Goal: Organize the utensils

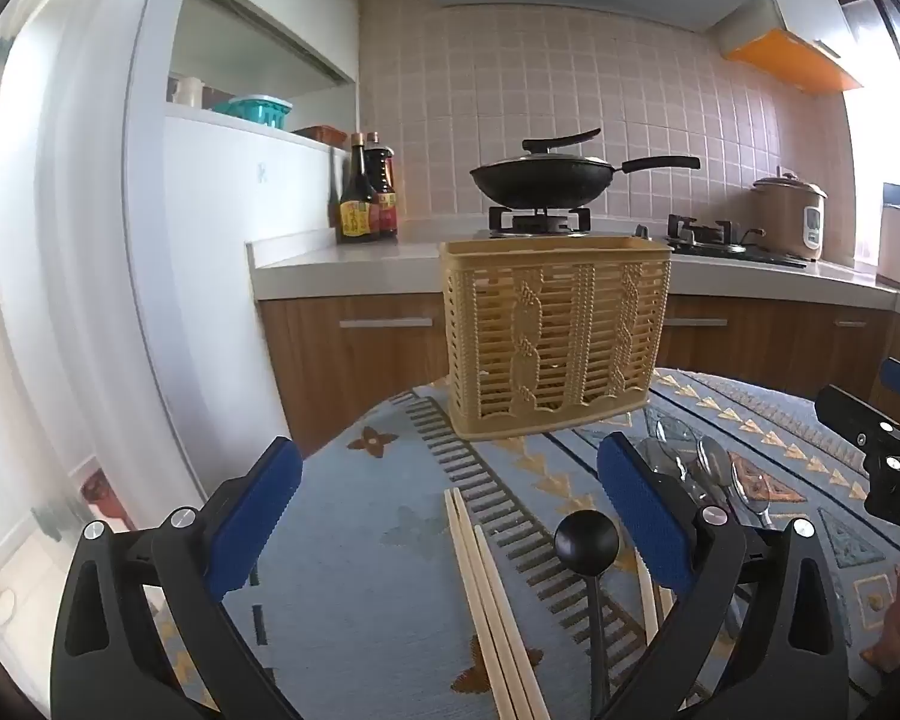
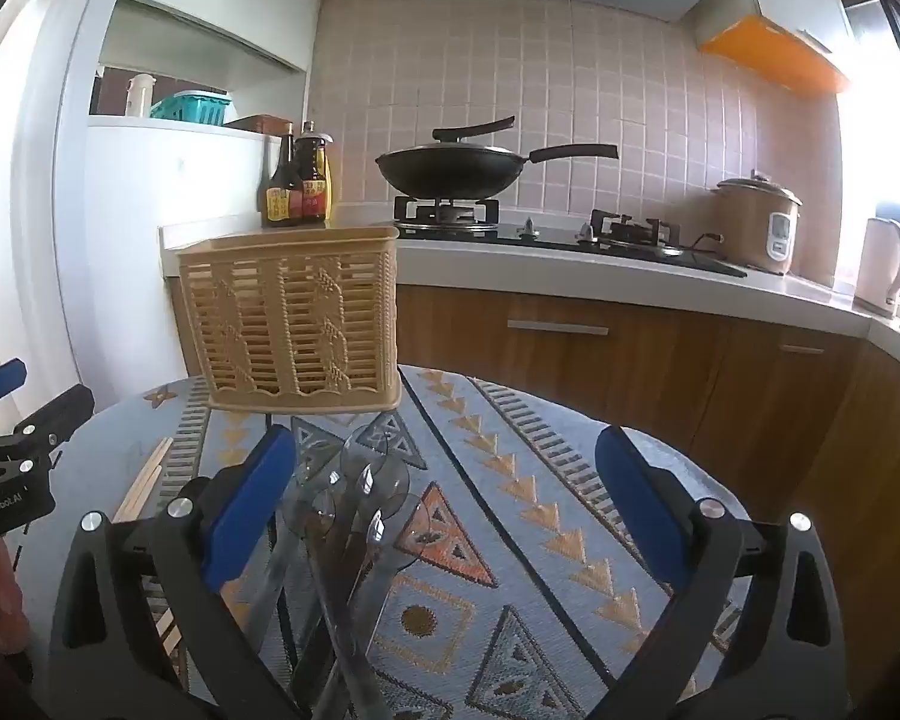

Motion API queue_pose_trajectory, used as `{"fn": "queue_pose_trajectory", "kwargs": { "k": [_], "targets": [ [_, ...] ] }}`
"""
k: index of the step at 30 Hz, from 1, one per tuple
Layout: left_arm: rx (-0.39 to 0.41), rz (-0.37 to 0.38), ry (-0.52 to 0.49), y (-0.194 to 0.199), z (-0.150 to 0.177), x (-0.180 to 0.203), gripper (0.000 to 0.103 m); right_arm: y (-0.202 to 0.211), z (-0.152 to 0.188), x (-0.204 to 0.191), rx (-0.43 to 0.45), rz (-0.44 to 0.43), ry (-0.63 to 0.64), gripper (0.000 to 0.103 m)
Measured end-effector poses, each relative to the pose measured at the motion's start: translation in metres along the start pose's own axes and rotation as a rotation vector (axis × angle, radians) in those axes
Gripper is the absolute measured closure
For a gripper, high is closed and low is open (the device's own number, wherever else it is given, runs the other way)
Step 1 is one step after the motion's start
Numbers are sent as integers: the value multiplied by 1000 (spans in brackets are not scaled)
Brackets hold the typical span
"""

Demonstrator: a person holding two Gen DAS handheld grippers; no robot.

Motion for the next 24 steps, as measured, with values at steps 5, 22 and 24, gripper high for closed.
{"fn": "queue_pose_trajectory", "kwargs": {
  "k": [5, 22, 24],
  "targets": [
    [-5, -5, 0, -2, -3, -6, 7, 1, 1, -3, -8, 7, 24, 8],
    [-11, 5, 0, -5, 3, 2, 7, 0, 1, -2, 2, -38, 1, 8],
    [-12, 7, 1, -5, 3, 2, 7, -1, 1, -3, -1, -40, 4, 8]
  ]
}}
Point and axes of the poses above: each gripper's, at about its wrist camera, not at the fingertips, and y roughly against the way its jaws point, x to its right, z to its underside, the point moved 2 cm from there along -y, roughly the way its jaws point, and after that the axes turned 13 degrees about -x, right-handed, at the moved point
